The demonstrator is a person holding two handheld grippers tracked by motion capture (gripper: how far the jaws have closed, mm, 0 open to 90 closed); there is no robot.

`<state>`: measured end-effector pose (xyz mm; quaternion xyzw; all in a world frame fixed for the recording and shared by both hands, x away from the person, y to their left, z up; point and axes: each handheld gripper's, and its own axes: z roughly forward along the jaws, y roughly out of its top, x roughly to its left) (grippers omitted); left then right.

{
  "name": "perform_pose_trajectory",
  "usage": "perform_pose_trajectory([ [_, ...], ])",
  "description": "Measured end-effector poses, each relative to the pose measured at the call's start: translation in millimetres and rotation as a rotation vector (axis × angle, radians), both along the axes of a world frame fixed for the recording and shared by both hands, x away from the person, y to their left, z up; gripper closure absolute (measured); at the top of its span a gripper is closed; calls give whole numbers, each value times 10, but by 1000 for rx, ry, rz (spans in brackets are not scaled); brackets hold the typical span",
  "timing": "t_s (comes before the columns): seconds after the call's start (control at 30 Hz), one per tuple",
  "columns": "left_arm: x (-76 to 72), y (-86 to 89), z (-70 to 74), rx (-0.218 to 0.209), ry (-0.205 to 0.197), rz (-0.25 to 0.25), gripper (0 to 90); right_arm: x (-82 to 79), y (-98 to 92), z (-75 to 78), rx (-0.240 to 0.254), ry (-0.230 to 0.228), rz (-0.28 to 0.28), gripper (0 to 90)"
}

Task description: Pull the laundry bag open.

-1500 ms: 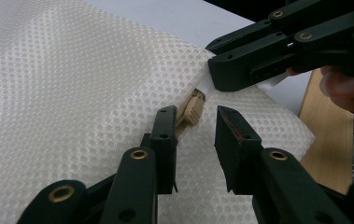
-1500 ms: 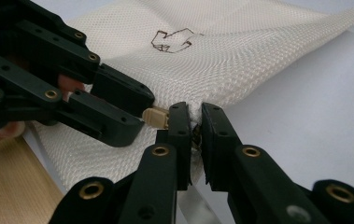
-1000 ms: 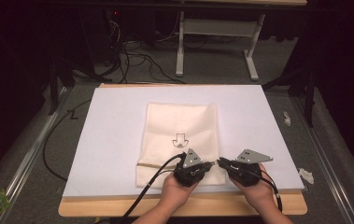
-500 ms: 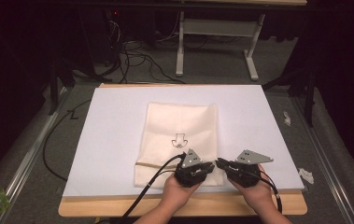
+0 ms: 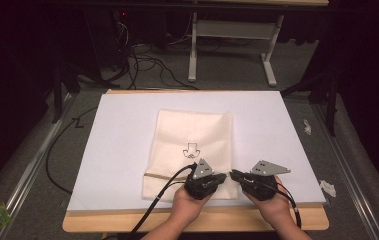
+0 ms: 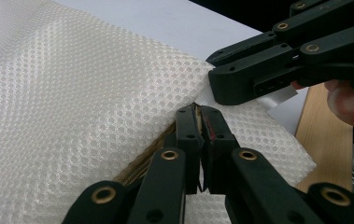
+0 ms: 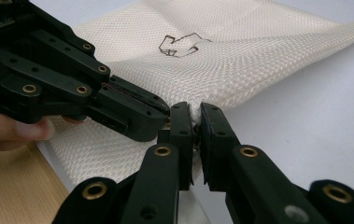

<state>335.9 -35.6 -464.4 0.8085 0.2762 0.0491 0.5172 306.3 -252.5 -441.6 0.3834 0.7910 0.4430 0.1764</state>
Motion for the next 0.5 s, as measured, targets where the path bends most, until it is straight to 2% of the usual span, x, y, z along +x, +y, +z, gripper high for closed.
perform_pose_trajectory([
  [0.07,7,6,1,-1,-3,-3,876,2,1,1,3,1,-3,858],
  [0.2,22,21,5,-5,17,-6,878,2,13,5,-10,-3,-4,861],
  [0.23,22,25,9,-6,16,-7,879,8,6,7,5,5,-6,864],
  [0.27,34,47,4,19,18,23,879,4,-19,21,-15,-20,-42,865],
  [0.3,77,120,-18,9,41,55,879,4,-19,21,-15,-20,-42,865],
  [0.33,137,221,-50,-27,91,82,879,19,-95,40,5,-18,-79,865],
  [0.37,221,392,-71,-63,149,114,877,87,-361,65,88,7,-141,863],
  [0.4,221,392,-71,-63,149,114,878,87,-361,65,88,7,-141,863],
  [0.43,253,477,-37,-50,138,130,877,108,-520,43,101,11,-167,862],
  [0.5,254,515,-16,-35,127,139,877,110,-599,29,87,6,-190,861],
])
